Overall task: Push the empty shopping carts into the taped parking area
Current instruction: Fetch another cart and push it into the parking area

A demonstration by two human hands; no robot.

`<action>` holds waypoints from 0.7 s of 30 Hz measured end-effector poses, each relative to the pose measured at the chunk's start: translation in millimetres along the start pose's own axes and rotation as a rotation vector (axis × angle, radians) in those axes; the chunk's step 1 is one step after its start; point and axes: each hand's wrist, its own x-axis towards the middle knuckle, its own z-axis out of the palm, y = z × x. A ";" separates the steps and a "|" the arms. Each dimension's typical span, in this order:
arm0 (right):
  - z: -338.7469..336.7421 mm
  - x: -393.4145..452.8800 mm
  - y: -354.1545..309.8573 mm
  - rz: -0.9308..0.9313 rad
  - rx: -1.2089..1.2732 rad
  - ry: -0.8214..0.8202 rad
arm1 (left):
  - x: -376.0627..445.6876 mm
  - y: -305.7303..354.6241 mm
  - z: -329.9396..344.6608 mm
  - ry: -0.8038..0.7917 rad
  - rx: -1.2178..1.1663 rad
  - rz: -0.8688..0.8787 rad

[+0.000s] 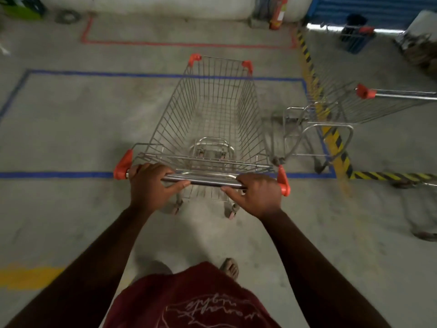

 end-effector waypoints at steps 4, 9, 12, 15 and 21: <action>7.4 49.9 53.9 -0.041 0.087 0.007 | 51.9 25.2 31.3 -0.023 0.030 -0.029; 20.9 110.6 109.2 -0.043 0.071 0.016 | 120.1 40.5 75.2 -0.063 0.011 -0.025; 29.3 150.5 141.3 -0.024 0.050 -0.036 | 163.1 45.0 108.1 -0.074 0.031 -0.040; 36.9 194.9 170.5 0.000 0.000 -0.083 | 210.9 52.2 137.7 -0.040 0.024 -0.015; 49.7 271.4 228.4 0.080 0.044 -0.108 | 304.2 76.6 183.5 -0.089 0.033 -0.008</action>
